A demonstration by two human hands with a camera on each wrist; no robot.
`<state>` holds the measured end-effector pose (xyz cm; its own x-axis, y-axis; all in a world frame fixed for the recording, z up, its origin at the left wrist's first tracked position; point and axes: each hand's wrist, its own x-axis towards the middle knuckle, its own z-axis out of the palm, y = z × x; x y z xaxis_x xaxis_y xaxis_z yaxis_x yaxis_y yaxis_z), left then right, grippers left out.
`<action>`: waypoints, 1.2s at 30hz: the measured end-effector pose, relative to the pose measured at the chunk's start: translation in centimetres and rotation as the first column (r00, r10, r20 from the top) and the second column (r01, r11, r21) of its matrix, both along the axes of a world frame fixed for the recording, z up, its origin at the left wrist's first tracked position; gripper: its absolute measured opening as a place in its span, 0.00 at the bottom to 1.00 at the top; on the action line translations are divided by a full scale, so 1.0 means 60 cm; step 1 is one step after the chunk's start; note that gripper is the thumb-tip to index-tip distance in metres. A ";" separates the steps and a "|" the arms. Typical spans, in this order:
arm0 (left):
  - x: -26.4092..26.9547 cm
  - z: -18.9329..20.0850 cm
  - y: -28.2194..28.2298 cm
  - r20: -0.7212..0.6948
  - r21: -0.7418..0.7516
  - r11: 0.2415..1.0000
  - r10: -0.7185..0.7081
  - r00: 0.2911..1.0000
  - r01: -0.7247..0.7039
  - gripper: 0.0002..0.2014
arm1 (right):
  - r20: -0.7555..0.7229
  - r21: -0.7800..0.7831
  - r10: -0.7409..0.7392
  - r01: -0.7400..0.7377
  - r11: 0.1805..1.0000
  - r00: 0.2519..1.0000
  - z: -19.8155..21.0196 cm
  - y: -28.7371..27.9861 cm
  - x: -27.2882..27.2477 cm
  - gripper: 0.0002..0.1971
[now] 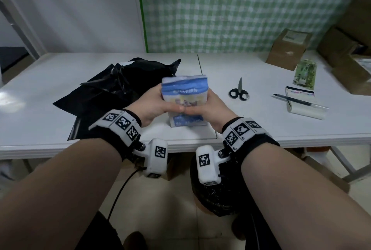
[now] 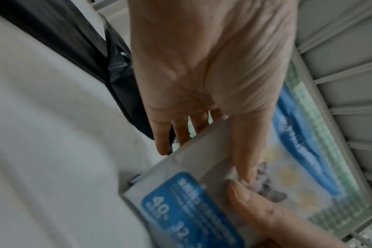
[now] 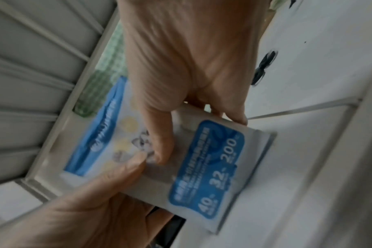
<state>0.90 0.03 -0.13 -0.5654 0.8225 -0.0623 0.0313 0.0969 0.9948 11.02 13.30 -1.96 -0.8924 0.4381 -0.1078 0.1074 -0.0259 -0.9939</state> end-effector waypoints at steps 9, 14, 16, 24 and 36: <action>0.003 -0.027 0.013 -0.018 -0.082 0.995 0.058 0.998 -0.059 0.25 | 0.142 0.085 0.012 -0.024 0.996 0.990 -0.017 0.016 0.010 0.25; 0.004 -0.004 0.017 -0.015 -0.139 0.982 0.130 0.991 -0.131 0.08 | 0.222 0.106 -0.003 -0.021 0.994 0.975 0.005 0.017 0.018 0.44; 0.006 0.008 0.019 0.030 -0.144 0.974 0.182 0.983 -0.176 0.07 | 0.230 0.018 0.025 -0.030 0.999 0.973 0.018 0.016 0.026 0.34; 0.028 0.070 0.042 0.211 -0.072 0.971 0.236 0.949 -0.226 0.11 | 0.097 -0.149 -0.047 0.061 0.987 0.994 0.077 0.025 0.027 0.17; -0.055 0.061 0.143 0.001 -0.256 0.963 0.089 0.996 -0.085 0.12 | 0.153 -0.132 -0.434 0.454 0.881 0.888 0.071 0.163 -0.055 0.15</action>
